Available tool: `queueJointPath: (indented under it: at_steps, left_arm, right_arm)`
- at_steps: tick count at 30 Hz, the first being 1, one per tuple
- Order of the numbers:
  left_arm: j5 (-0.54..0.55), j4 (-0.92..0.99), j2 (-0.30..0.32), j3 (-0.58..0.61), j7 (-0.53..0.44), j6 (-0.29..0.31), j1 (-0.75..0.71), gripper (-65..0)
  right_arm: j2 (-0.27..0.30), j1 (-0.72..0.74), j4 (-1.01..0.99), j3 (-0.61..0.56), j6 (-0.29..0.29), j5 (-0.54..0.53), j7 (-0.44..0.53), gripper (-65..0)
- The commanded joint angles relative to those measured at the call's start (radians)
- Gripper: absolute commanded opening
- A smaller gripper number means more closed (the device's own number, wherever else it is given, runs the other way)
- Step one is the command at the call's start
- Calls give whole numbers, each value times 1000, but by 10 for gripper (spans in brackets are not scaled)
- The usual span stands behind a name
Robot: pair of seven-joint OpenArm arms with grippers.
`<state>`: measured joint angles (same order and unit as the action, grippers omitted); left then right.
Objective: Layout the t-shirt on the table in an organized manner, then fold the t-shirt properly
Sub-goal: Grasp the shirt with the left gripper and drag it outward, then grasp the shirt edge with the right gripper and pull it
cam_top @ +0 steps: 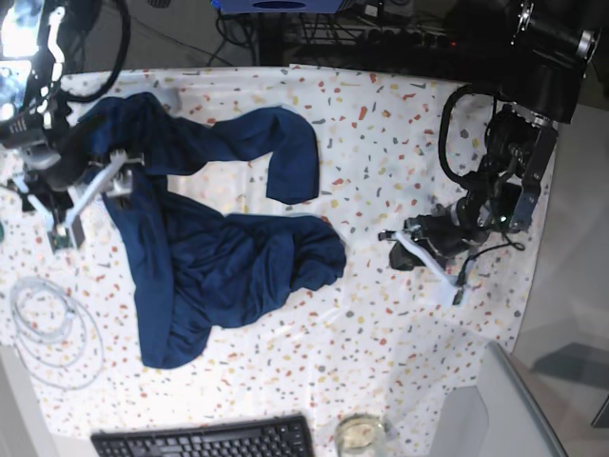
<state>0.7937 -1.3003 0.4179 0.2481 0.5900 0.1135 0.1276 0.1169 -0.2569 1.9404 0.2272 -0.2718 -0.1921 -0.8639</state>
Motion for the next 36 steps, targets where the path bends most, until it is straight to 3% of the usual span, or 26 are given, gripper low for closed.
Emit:
queueJointPath:
  at_steps: [1,8,10,15,19,22,24,27,28,29,33,36]
  left_arm:
    - [8,-14,8,-51,-9,4,-12,-650]
    - [0,-66,8,-295,-5,4,-171,-650]
    - [0,-94,22,-336,-5,4,-208,-650]
    - [0,-124,25,-410,-3,4,-259,-650]
    - [0,-129,25,-456,-3,4,-291,-650]
    - [0,-127,25,-474,-3,4,-305,-650]
    - [0,-121,25,-474,-3,4,-306,-650]
    - [0,-120,25,-474,-3,4,-306,-650]
    - [0,-121,25,-474,-3,4,-306,-650]
    - [0,-123,25,-474,-3,4,-306,-650]
    - [0,-127,25,-467,-3,4,-306,-650]
    - [0,-129,25,-451,-2,4,-306,-650]
  right_arm:
    - [14,78,-39,-12,7,-2,27,-162]
    - [46,528,-591,-200,7,-2,39,-158]
    - [46,626,-764,-248,7,-2,97,-159]
    - [46,782,-1129,-312,9,-2,308,-159]
    - [46,853,-1344,-314,9,-2,412,-161]
    - [48,865,-1400,-314,9,-2,455,-167]
    - [48,864,-1400,-314,9,-2,455,-227]
    - [43,864,-1400,-314,4,-2,455,-488]
    - [42,864,-1398,-312,4,-2,453,-602]
    - [42,864,-1398,-312,4,-2,453,-650]
    - [42,847,-1304,-312,4,-2,427,-632]
    - [42,805,-1114,-305,6,-2,321,-650]
